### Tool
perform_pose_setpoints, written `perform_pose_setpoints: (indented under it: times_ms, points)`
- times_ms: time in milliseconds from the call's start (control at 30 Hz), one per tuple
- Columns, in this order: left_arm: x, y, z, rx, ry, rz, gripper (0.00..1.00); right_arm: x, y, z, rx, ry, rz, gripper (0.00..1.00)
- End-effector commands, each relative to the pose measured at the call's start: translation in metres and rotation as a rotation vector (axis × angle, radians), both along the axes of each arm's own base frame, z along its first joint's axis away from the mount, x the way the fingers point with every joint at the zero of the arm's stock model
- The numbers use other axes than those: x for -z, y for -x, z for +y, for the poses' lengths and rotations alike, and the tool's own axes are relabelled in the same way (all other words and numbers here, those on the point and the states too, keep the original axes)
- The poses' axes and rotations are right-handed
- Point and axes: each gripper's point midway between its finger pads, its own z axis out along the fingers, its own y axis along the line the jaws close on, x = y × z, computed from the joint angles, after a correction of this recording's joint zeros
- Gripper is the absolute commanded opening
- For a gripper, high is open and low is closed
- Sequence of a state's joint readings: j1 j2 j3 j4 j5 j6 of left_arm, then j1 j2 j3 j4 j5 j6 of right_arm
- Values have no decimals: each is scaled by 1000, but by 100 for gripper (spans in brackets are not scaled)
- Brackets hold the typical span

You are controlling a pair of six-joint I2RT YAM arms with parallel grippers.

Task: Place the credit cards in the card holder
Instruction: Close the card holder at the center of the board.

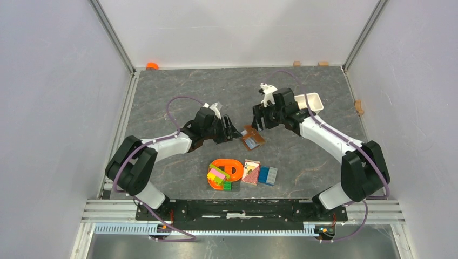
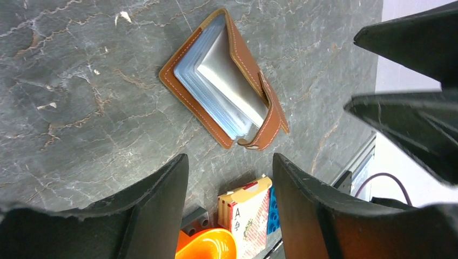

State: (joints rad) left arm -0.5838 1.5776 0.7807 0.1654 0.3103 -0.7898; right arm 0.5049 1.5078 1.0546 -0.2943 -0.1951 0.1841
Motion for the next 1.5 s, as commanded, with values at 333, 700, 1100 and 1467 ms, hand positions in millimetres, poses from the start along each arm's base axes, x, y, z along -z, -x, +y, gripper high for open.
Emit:
perform_pose_setpoints:
  times_ms: [333, 700, 1100, 1467]
  points:
    - [-3, -20, -35, -9, 19, -15, 66, 80, 13, -9, -97, -10, 179, 53]
    - [44, -19, -34, 33, -102, 47, 64, 97, 39, 4, -176, -73, 245, 57]
    - [87, -8, -5, 63, -297, 85, 32, 98, 42, -22, -25, -219, 261, 68]
    - [107, 5, 4, 55, -317, 131, 22, 100, 38, 6, -13, -356, 274, 61]
